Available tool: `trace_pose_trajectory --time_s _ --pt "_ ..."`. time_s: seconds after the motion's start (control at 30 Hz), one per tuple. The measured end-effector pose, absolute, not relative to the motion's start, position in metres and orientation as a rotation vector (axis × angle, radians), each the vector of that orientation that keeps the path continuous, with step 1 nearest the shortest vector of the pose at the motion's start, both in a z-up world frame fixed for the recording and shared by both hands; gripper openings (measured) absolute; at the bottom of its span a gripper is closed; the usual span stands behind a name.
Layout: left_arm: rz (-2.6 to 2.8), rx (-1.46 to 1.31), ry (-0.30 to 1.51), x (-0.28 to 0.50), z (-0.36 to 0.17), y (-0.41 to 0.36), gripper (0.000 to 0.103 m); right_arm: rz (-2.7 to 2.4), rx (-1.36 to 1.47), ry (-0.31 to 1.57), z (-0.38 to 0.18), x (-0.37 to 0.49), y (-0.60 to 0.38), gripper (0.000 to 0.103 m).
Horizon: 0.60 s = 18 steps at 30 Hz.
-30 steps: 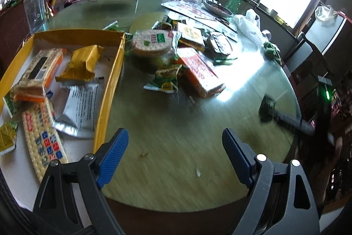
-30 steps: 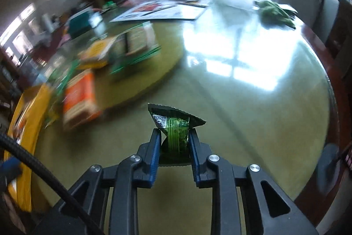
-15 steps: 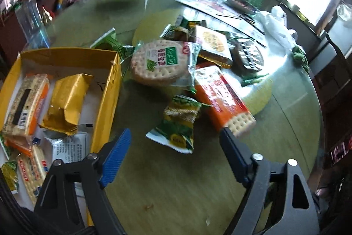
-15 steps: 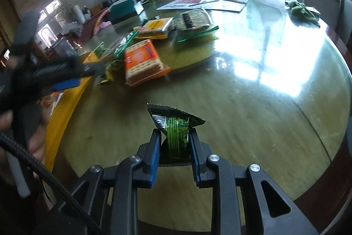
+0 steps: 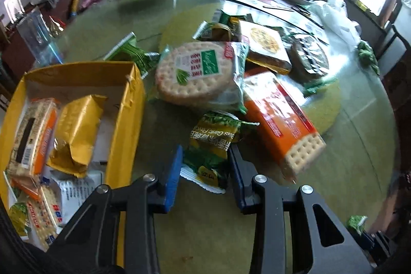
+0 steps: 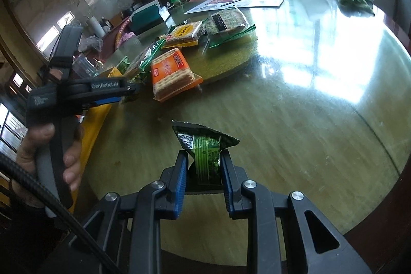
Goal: Organize snacks
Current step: 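Grasp the orange cracker pack with the left tool while the right holds the green bag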
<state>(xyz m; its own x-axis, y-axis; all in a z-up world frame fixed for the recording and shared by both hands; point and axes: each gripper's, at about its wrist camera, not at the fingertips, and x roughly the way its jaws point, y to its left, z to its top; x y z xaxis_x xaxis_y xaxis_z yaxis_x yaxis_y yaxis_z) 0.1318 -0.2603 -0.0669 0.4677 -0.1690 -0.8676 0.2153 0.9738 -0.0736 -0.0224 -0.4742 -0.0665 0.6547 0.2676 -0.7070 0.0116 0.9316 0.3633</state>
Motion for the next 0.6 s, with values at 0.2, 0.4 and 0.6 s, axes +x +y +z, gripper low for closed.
trace_pose_trajectory --time_s 0.2,0.4,0.6 --pt "-0.303 0.047 1.031 0.100 -0.060 -0.254 0.020 0.135 0.332 0.857 -0.065 -0.024 -0.468 0.024" --pt "-0.364 -0.039 1.018 0.073 -0.057 -0.238 0.018 0.107 0.302 0.862 -0.064 -0.023 -0.462 0.024" --pt "-0.329 -0.072 1.022 0.089 -0.057 -0.233 0.019 0.083 0.284 0.865 -0.064 -0.022 -0.458 0.024"
